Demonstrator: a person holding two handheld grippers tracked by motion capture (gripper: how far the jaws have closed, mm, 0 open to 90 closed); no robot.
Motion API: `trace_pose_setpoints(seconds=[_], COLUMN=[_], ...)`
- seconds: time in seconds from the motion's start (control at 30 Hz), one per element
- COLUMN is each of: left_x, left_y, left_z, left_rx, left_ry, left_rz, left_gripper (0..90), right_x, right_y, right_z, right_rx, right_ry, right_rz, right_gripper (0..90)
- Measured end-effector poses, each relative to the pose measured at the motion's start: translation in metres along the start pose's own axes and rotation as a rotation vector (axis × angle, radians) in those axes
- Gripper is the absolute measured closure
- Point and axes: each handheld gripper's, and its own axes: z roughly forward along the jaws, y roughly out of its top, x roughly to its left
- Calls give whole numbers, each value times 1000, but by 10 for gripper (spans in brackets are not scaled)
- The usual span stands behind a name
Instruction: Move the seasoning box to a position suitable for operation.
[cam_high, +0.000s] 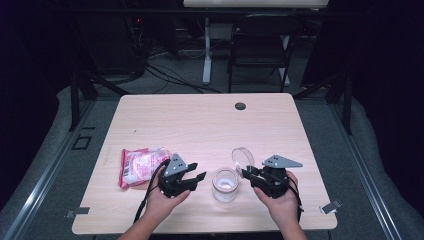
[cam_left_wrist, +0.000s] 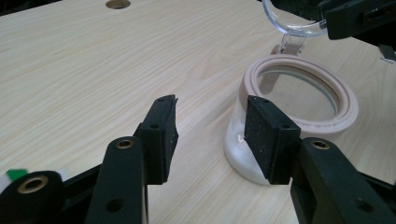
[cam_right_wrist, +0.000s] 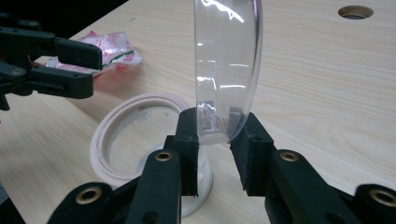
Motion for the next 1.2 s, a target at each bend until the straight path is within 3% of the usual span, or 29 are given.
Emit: trace_pose_setpoints(seconds=[0.3,0.43,0.57,0.77,1.0,1.17,1.2], left_x=[8,12,17,25,39,51,55], left_y=[-9,-15,-19,-25,-32,-38,-39], left_z=[-12,-20,-29,-38,-43,-46,-47], left_rx=[7,3,-1,-10,-26,-24,-34], left_ry=[32,58,91,124,214,214,209], left_rz=[-33,-43,-64,-93,-106,-163,-189], left_gripper=[536,529,528,505,451,453,453], right_x=[-14,-25,-30,-34,-40,-38,-37], right_y=[7,14,17,22,26,26,26], right_z=[12,21,26,35,44,43,41], right_rx=[-25,-23,-31,-45,-62,-60,-58], right_ry=[47,99,114,111,134,120,97], right_rz=[9,43,65,63,83,75,62], right_gripper=[737,740,740,757,765,745,720])
